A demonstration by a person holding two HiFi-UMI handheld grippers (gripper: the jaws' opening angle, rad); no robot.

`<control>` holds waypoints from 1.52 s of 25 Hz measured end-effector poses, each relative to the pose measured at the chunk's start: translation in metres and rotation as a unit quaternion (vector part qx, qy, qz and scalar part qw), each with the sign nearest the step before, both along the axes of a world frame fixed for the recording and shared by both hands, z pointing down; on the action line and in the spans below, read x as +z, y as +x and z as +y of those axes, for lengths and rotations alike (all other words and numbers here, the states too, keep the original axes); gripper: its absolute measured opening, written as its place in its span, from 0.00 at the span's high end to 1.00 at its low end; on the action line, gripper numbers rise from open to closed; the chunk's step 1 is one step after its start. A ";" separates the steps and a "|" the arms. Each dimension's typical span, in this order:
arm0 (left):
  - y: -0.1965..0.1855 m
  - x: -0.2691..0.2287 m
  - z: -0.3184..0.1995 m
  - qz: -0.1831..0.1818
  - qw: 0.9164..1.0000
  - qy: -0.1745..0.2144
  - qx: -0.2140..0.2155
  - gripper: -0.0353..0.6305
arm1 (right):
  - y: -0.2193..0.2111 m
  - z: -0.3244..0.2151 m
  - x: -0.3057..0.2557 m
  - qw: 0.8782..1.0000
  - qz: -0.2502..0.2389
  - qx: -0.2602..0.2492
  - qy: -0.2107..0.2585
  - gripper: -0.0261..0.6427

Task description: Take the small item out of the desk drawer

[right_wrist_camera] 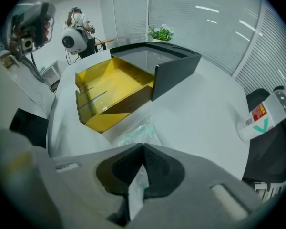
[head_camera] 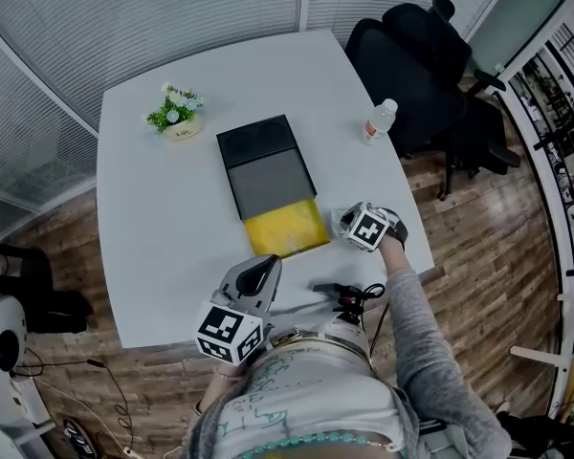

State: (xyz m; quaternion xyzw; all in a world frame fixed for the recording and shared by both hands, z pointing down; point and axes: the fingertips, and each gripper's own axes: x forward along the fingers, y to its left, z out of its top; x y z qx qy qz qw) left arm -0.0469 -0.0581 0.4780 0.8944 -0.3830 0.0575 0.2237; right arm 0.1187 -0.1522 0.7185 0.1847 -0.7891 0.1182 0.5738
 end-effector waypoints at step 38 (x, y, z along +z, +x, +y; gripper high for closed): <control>0.001 0.003 0.002 -0.005 1.000 -0.004 0.002 0.95 | 0.002 -0.002 -0.002 0.998 -0.043 0.034 0.011 0.96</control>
